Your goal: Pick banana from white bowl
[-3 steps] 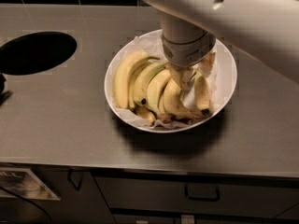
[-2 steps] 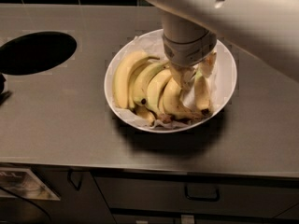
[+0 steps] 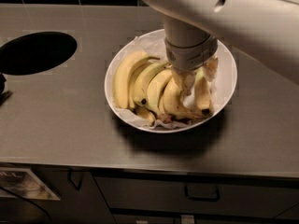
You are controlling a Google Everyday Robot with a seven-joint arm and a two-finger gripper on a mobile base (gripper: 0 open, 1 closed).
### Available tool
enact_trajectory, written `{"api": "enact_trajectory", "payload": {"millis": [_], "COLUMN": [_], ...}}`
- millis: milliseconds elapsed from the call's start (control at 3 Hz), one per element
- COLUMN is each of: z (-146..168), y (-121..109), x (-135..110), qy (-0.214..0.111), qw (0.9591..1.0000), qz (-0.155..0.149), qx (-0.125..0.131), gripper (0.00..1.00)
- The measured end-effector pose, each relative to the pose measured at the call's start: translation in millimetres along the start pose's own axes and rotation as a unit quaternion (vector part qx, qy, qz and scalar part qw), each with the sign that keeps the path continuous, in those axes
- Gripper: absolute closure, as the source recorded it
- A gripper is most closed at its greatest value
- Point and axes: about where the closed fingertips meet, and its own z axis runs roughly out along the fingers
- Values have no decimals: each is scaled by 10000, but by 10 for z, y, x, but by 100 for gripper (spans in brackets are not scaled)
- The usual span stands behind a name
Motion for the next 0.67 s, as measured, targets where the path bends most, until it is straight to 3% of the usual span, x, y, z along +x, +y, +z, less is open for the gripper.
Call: {"api": "enact_trajectory", "payload": {"millis": [667], "z": [212], "y": [-33], "x": [70], "qy": [291], "qw": [9995], "qz": [140], "qx": [-39], "gripper": [53]}}
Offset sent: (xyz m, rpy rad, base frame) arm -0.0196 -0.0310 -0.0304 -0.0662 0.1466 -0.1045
